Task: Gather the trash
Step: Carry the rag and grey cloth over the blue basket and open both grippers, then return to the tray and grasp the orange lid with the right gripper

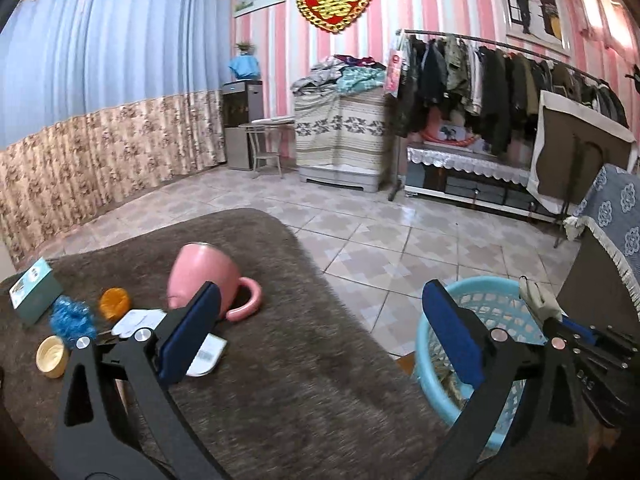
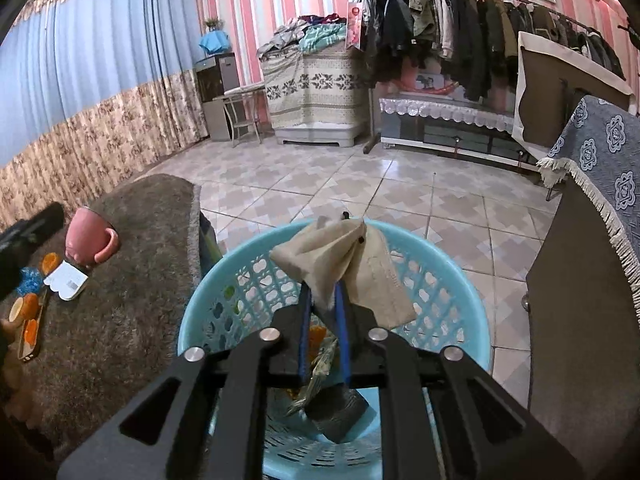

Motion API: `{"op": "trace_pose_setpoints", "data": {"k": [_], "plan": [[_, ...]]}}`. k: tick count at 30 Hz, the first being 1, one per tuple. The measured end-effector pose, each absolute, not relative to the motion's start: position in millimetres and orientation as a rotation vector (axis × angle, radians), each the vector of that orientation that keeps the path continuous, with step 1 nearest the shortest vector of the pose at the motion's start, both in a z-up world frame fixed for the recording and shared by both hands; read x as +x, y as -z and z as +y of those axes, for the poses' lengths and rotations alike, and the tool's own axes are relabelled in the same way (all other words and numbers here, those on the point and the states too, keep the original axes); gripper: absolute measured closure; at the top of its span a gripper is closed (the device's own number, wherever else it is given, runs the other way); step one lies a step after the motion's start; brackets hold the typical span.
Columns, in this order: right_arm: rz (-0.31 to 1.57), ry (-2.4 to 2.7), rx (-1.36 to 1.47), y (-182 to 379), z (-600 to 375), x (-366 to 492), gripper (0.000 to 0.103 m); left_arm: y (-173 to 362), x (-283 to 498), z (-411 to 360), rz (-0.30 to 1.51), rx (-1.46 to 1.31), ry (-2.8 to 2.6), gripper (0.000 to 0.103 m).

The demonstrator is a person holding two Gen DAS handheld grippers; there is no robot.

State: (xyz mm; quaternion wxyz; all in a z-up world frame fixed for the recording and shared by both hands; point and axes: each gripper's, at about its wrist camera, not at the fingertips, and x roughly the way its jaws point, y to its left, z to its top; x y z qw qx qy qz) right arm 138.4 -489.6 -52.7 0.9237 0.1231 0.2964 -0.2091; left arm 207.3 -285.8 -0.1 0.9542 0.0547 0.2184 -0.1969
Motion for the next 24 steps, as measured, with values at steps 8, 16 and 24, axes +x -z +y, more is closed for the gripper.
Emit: {"op": "trace_pose_setpoints", "data": {"k": [8,16,24], "plan": [[0.583,0.432,0.269,47,-487,137,0.030,-5,202,-245,0.446,0.084,0.325,0.006],[0.546,0.436,0.230,38,-467,142,0.009,-15,190,-191,0.421,0.060,0.234,0.006],[0.545,0.388,0.153,34,-431,154,0.009,-11,186,-132,0.446,0.035,0.145,0.005]]}}
